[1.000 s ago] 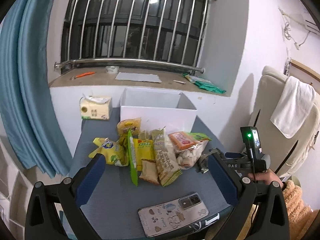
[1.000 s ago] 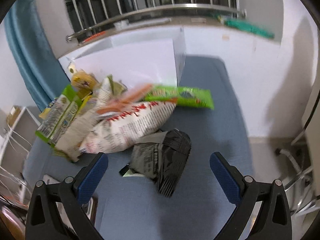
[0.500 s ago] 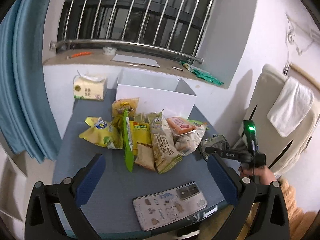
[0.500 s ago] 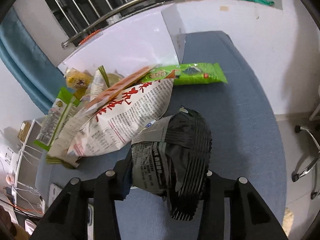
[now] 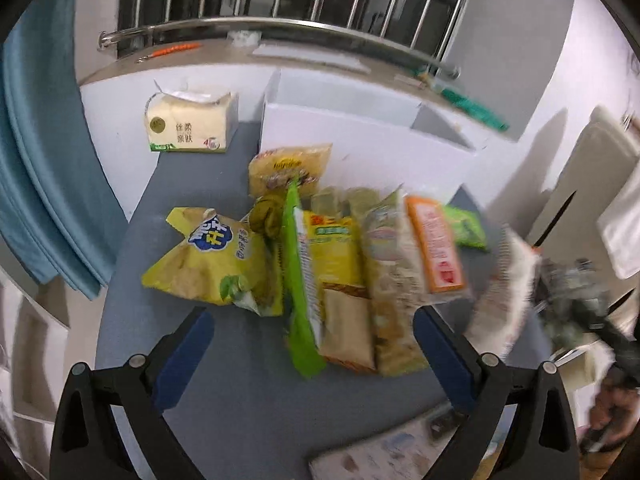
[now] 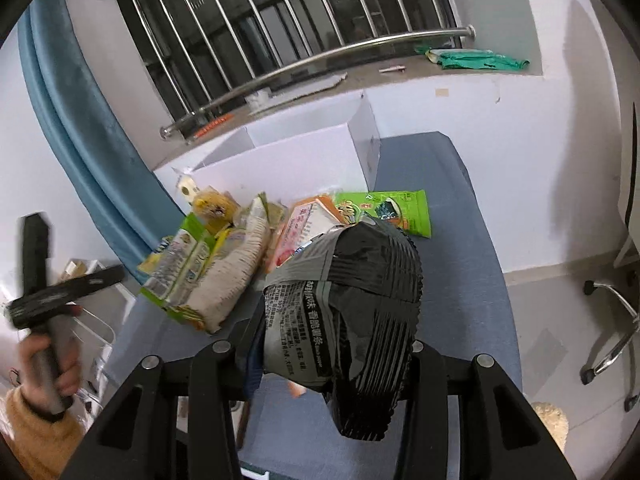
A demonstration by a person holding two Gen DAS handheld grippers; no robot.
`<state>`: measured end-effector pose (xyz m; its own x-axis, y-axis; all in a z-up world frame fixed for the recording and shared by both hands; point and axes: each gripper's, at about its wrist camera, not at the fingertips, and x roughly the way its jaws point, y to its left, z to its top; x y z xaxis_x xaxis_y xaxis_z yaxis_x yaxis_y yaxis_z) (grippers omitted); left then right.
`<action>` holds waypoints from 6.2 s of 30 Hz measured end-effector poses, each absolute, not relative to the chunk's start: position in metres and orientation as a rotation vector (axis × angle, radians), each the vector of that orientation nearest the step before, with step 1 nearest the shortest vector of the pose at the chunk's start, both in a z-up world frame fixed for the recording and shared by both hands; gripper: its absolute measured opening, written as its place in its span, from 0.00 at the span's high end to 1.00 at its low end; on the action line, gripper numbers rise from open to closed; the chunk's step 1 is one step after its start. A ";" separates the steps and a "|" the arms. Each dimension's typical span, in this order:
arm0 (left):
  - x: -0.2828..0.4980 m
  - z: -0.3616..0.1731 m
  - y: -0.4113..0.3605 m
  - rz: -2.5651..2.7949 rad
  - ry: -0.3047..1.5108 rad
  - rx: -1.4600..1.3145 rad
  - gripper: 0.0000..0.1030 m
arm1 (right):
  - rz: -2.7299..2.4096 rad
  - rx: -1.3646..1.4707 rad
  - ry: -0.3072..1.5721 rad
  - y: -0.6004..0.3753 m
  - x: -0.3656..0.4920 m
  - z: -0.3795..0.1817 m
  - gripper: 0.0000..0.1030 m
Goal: Organize snacks
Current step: 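Grasp the black snack bag with the right tool while the left tool grasps the green stick packet, then carry both packets over the white box and open both tools to drop them in, then reach the right tool to the white printed bag and grasp it, then lift the white printed bag with the right tool while the left tool grasps the yellow chips bag, then carry both bags over the white box and open both tools to drop them in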
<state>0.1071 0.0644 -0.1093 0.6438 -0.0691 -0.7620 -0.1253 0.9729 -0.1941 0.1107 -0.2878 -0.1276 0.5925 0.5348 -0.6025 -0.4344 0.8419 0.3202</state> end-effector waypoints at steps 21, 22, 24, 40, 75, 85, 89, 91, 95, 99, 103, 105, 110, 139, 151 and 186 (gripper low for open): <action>0.129 -0.136 0.064 0.034 0.904 -0.172 0.87 | 0.616 0.188 0.674 -0.298 0.093 -0.109 0.55; 0.123 -0.129 0.066 0.031 0.883 -0.174 0.87 | 0.618 0.188 0.674 -0.298 0.093 -0.109 0.55; 0.108 -0.108 0.068 0.018 0.816 -0.179 0.87 | 0.625 0.188 0.673 -0.296 0.093 -0.109 0.55; 0.211 0.015 0.076 -0.069 0.604 -0.151 0.87 | 0.660 0.119 0.648 -0.220 0.209 -0.060 0.55; 0.137 0.025 0.084 -0.164 0.501 -0.199 0.00 | 0.717 0.184 0.553 -0.204 0.224 -0.002 0.00; 0.025 0.009 0.049 -0.126 0.457 -0.167 0.00 | 0.647 0.098 0.547 -0.230 0.112 -0.041 0.00; 0.008 -0.005 0.040 -0.140 0.471 -0.186 0.00 | 0.545 0.028 0.539 -0.238 0.083 -0.058 0.00; 0.006 -0.010 0.036 -0.148 0.488 -0.183 0.00 | 0.525 0.011 0.557 -0.244 0.075 -0.067 0.00; 0.003 -0.017 0.035 -0.145 0.498 -0.205 0.00 | 0.507 -0.009 0.616 -0.249 0.076 -0.085 0.00; 0.002 -0.020 0.035 -0.153 0.498 -0.204 0.00 | 0.486 0.075 0.753 -0.250 0.104 -0.119 0.00; 0.003 -0.027 0.040 -0.145 0.513 -0.213 0.00 | 0.489 0.214 0.852 -0.255 0.130 -0.153 0.00; 0.003 -0.031 0.044 -0.140 0.523 -0.226 0.00 | 0.477 0.266 0.898 -0.256 0.149 -0.168 0.00; 0.002 -0.043 0.059 -0.115 0.546 -0.262 0.00 | 0.450 0.322 0.963 -0.254 0.186 -0.192 0.00; 0.160 -0.157 0.160 0.082 0.919 -0.318 0.00 | 0.579 0.312 0.683 -0.294 0.114 -0.116 0.63; 0.173 -0.168 0.148 0.023 0.937 -0.210 0.29 | 0.608 0.289 0.715 -0.278 0.117 -0.126 0.63; 0.267 -0.011 0.096 -0.108 0.647 -0.106 0.68 | 0.584 0.135 0.653 -0.172 0.298 -0.020 0.63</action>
